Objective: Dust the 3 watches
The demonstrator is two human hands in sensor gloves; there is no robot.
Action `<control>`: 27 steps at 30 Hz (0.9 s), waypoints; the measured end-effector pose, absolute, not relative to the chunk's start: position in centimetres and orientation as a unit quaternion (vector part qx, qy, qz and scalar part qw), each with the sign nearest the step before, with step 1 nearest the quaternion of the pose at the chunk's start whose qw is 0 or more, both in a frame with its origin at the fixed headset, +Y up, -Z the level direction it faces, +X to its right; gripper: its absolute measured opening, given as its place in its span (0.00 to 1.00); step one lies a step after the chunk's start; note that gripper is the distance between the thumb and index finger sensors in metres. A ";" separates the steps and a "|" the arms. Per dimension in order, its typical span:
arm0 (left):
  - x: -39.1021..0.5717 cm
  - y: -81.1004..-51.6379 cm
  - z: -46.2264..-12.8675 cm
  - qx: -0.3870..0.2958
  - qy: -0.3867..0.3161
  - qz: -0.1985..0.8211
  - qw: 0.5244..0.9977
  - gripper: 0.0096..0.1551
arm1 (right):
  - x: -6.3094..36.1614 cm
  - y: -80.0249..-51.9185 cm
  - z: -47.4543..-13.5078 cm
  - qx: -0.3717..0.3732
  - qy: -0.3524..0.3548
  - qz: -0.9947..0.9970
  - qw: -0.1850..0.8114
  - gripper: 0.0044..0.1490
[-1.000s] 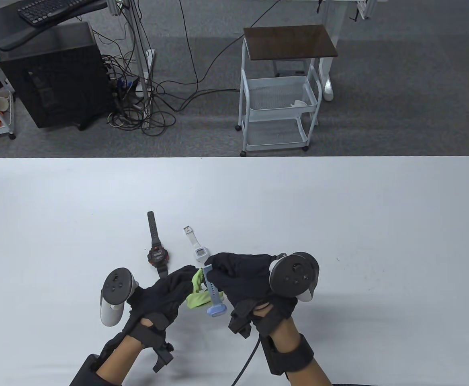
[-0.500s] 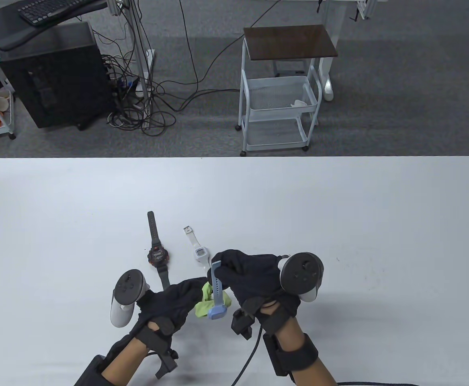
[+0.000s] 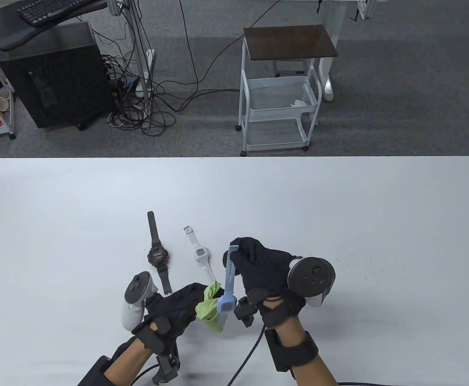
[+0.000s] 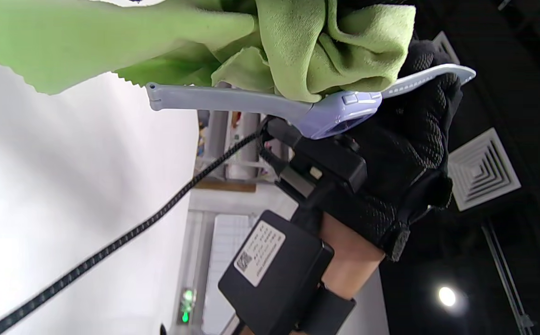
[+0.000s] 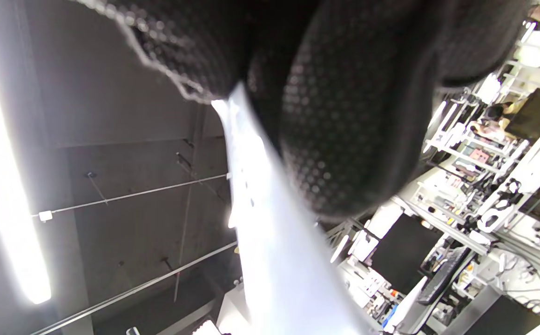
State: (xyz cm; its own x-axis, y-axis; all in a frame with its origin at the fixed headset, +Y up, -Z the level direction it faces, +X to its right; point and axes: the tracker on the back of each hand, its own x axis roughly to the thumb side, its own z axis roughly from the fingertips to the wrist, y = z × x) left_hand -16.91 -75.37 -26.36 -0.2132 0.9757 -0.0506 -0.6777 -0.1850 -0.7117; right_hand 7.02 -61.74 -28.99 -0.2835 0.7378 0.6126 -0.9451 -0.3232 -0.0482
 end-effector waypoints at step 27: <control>-15.6 -75.6 -25.5 -0.251 -0.294 0.730 0.563 0.42 | 8.3 -62.6 -29.1 0.173 -0.258 0.777 0.547 0.24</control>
State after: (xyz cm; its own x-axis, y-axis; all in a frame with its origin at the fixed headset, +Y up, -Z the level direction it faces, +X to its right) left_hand -15.65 -75.59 -25.50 -0.2394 0.9702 -0.0365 -0.6749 -0.1933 -0.7122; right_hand 8.26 -62.61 -29.11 -0.3421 0.7609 0.5514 -0.9396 -0.2685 -0.2125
